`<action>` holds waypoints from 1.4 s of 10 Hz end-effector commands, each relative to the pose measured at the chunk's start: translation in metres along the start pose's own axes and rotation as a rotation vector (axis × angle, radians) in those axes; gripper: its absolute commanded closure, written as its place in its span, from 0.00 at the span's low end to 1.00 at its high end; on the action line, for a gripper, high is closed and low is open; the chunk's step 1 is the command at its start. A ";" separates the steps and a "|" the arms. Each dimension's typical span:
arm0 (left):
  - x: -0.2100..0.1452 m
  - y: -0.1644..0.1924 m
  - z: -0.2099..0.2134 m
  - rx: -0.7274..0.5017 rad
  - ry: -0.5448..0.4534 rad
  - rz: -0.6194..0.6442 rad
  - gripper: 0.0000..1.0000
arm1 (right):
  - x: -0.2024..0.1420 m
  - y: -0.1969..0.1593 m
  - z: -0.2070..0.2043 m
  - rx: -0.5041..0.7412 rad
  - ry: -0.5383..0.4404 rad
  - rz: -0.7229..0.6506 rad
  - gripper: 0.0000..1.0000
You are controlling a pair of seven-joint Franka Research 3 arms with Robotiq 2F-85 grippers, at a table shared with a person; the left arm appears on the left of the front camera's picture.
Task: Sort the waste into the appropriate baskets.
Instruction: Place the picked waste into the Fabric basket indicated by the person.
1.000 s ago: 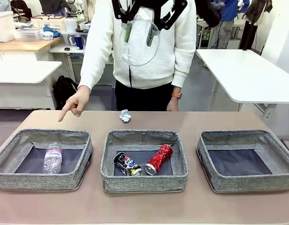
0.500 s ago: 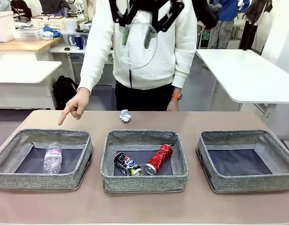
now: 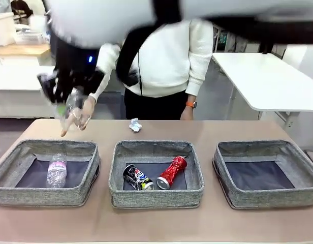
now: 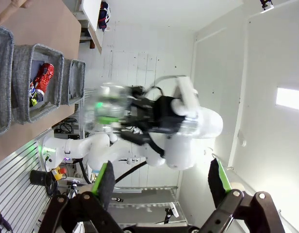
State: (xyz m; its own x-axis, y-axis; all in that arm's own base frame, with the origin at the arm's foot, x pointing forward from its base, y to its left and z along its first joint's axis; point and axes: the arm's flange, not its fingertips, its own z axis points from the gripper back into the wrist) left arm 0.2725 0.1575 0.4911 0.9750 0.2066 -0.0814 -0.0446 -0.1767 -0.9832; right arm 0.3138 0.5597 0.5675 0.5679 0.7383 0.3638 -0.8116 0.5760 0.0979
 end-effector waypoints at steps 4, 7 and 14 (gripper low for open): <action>-0.001 -0.003 -0.001 -0.021 0.003 -0.022 0.00 | 0.018 0.002 -0.052 -0.041 -0.009 0.195 0.54; -0.001 -0.003 -0.001 -0.021 0.003 -0.022 0.00 | 0.035 0.004 -0.100 0.030 0.176 0.536 0.54; -0.001 -0.003 -0.001 -0.021 0.003 -0.022 0.00 | 0.028 -0.004 -0.130 0.088 0.068 0.531 0.00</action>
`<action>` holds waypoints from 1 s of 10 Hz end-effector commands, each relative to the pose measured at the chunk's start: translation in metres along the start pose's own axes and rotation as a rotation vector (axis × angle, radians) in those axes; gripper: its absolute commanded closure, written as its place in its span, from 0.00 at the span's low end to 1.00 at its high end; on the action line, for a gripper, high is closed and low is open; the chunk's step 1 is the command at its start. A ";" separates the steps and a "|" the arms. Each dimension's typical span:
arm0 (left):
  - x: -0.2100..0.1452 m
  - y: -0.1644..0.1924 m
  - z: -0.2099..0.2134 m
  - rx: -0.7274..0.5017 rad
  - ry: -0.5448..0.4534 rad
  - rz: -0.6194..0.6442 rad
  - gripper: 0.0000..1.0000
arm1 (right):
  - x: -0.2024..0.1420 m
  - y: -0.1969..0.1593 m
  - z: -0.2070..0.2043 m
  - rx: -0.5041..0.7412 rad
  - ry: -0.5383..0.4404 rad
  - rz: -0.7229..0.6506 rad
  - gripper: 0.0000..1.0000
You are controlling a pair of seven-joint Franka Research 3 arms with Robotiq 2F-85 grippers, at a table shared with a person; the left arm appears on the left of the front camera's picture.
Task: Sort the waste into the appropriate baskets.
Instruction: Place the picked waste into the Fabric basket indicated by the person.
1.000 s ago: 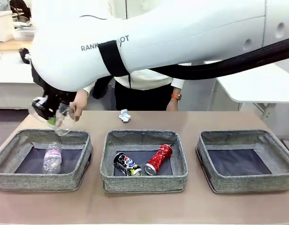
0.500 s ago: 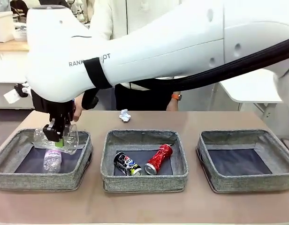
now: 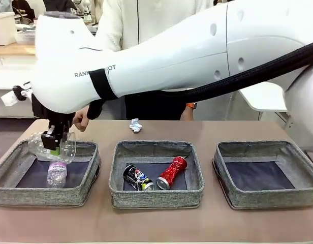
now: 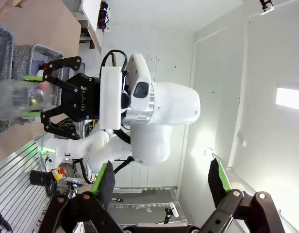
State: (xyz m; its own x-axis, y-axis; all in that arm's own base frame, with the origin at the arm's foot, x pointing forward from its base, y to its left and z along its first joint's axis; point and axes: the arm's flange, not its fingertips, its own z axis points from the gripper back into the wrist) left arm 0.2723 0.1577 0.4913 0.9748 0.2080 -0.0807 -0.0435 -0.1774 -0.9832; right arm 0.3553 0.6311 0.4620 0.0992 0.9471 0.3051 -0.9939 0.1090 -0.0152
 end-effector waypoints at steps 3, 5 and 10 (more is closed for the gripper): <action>-0.001 -0.002 -0.001 -0.021 0.005 -0.021 0.00 | -0.015 0.004 0.002 0.005 -0.044 0.003 0.00; -0.001 -0.002 -0.001 -0.021 0.005 -0.021 0.00 | -0.019 0.003 0.003 0.009 -0.049 -0.009 0.00; -0.001 -0.002 -0.001 -0.021 0.005 -0.021 0.00 | -0.084 0.015 0.053 0.106 -0.298 -0.143 0.00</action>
State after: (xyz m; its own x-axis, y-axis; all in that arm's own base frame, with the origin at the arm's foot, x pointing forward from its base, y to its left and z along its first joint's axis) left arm 0.2721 0.1579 0.4914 0.9747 0.2087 -0.0803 -0.0430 -0.1775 -0.9832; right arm 0.3537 0.5952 0.4864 0.2158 0.8559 0.4700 -0.9762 0.2002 0.0836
